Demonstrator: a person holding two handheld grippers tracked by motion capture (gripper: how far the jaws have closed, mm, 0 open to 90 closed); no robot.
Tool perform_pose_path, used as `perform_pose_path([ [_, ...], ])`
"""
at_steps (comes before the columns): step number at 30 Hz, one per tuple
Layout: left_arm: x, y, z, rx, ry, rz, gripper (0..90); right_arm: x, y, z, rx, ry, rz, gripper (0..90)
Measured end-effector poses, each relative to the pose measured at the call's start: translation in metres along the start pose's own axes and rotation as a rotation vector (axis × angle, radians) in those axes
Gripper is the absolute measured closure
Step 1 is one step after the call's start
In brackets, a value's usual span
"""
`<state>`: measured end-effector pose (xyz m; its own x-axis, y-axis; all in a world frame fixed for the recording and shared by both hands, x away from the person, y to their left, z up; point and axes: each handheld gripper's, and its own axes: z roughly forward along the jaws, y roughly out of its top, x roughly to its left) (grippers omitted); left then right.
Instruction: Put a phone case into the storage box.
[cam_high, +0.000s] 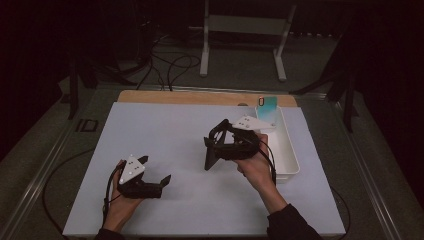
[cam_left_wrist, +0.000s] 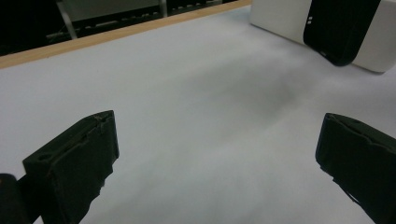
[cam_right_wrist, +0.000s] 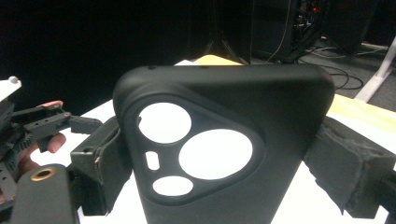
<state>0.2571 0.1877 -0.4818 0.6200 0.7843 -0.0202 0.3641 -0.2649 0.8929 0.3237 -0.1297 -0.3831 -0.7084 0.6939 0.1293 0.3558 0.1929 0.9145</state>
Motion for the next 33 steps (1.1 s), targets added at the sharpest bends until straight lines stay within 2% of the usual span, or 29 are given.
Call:
perform_pose_path([
  [6, 0.004, -0.007, -0.006, 0.003, 0.008, 0.006, 0.1, -0.003, 0.003, -0.002, -0.003, -0.006, -0.004, 13.8],
  [14, 0.009, -0.013, -0.015, -0.004, 0.012, -0.007, 0.1, -0.007, 0.006, -0.003, -0.005, -0.018, -0.009, 13.8],
  [25, 0.016, -0.023, -0.028, -0.012, 0.044, -0.019, 0.1, -0.015, 0.015, -0.005, -0.012, -0.044, -0.005, 13.7],
  [33, 0.019, -0.027, -0.031, -0.009, 0.054, -0.029, 0.1, -0.021, 0.021, -0.005, -0.013, -0.058, 0.000, 13.7],
])
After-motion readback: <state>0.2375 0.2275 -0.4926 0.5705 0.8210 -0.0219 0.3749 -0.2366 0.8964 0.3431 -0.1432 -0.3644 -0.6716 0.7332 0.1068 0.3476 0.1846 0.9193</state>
